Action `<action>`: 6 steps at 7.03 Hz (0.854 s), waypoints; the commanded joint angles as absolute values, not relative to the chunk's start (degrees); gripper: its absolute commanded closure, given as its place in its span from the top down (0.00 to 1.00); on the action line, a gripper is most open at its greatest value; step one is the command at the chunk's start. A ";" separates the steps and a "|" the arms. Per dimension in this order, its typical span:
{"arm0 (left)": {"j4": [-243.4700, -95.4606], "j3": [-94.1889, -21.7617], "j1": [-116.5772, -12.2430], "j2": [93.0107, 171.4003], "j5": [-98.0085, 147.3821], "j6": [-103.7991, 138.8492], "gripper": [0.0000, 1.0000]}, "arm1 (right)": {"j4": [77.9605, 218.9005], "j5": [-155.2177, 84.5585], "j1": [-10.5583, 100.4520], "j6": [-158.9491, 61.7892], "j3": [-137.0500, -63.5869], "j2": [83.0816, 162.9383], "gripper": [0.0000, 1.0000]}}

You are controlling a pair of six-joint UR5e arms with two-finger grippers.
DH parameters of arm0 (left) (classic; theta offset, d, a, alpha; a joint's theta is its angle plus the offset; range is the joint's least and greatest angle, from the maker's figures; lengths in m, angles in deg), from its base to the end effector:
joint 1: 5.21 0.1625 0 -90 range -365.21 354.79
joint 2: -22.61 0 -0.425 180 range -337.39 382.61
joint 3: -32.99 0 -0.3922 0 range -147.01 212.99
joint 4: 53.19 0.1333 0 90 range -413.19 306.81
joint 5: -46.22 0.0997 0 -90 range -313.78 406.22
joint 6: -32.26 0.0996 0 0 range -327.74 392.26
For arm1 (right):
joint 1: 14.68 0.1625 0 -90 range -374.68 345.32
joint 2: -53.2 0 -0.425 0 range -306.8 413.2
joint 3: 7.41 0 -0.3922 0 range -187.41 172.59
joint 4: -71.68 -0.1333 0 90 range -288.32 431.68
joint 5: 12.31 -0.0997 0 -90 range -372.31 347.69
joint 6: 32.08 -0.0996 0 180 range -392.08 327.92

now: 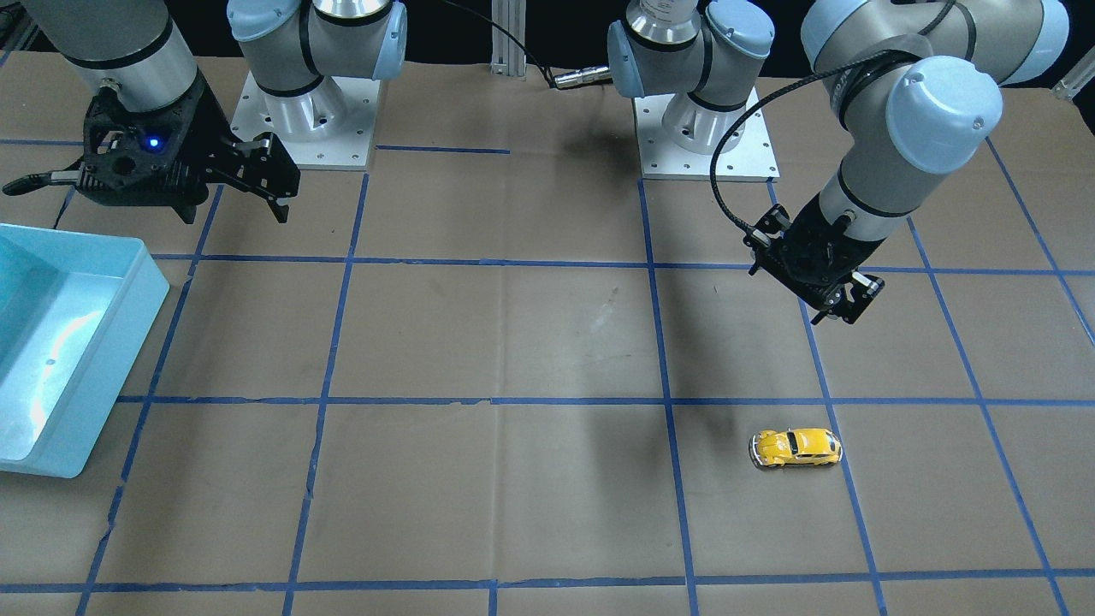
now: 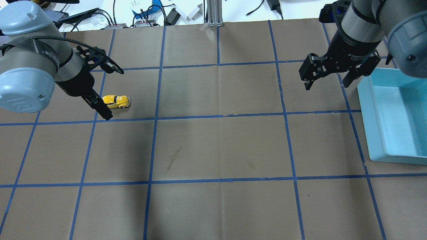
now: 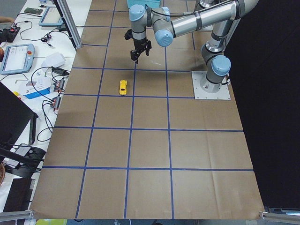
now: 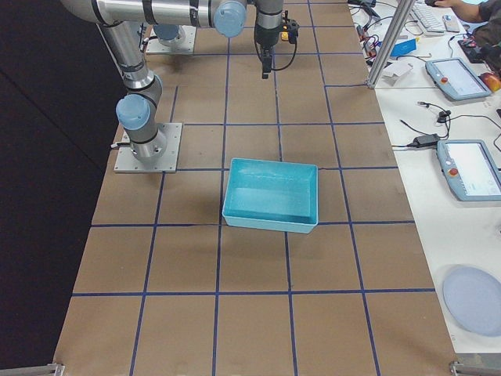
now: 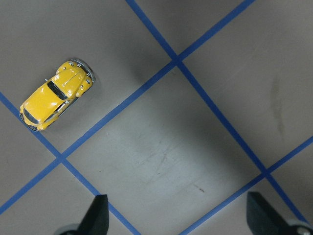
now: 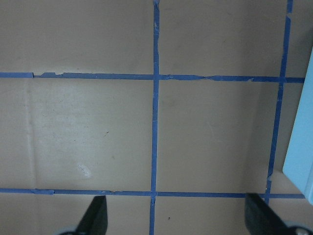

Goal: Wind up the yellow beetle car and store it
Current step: 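Lower the left gripper over the yellow beetle car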

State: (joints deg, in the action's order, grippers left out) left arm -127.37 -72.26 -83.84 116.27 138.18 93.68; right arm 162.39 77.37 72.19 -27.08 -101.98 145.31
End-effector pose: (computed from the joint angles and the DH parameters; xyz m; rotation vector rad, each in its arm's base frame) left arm -0.0303 -0.5083 0.3548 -1.3277 -2.8406 -0.0999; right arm 0.1078 -0.4794 0.4678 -0.0510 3.1331 0.0471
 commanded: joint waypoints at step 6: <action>-108.57 -78.45 -81.06 123.49 138.33 135.75 0.99 | 165.29 76.99 72.41 -26.28 -104.53 145.31 1.00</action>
